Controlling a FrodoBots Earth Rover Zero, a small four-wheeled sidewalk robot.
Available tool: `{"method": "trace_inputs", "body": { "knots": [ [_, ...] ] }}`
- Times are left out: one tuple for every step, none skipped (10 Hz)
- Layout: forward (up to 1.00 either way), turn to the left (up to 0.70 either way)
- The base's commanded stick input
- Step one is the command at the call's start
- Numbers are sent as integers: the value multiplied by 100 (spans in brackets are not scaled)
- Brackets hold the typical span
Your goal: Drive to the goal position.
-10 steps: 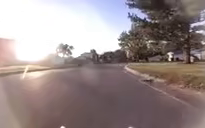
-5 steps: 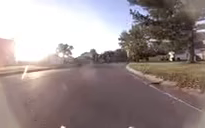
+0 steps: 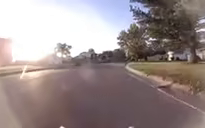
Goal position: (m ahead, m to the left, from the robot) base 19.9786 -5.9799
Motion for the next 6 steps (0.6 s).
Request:
{"method": "trace_inputs", "body": {
  "knots": [
    [100, 0],
    [100, 0],
    [100, 0],
    [100, 0],
    [100, 0],
    [100, 0]
  ]
}}
